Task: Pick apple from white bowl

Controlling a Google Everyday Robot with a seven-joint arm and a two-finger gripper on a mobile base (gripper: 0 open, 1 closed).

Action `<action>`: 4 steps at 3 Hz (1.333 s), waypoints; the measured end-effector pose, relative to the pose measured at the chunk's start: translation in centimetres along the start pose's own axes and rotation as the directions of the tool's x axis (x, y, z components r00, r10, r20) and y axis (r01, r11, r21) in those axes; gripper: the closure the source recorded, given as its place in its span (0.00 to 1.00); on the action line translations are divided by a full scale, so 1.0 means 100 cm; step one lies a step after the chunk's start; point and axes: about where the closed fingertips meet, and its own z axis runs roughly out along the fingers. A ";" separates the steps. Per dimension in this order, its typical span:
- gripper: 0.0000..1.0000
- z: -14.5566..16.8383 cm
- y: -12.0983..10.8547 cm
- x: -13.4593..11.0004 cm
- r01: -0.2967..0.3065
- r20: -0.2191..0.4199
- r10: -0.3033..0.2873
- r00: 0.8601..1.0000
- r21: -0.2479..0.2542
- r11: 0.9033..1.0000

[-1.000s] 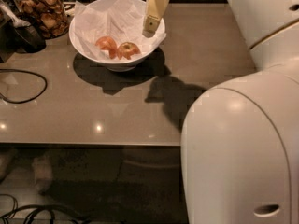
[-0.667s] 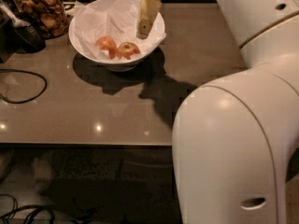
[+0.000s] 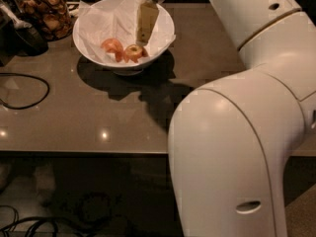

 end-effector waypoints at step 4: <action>0.22 0.039 -0.014 -0.006 0.054 -0.062 -0.055 0.997 -0.032 0.998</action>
Offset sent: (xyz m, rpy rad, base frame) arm -0.0185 -0.0034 -0.0259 -0.1432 0.1497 0.0744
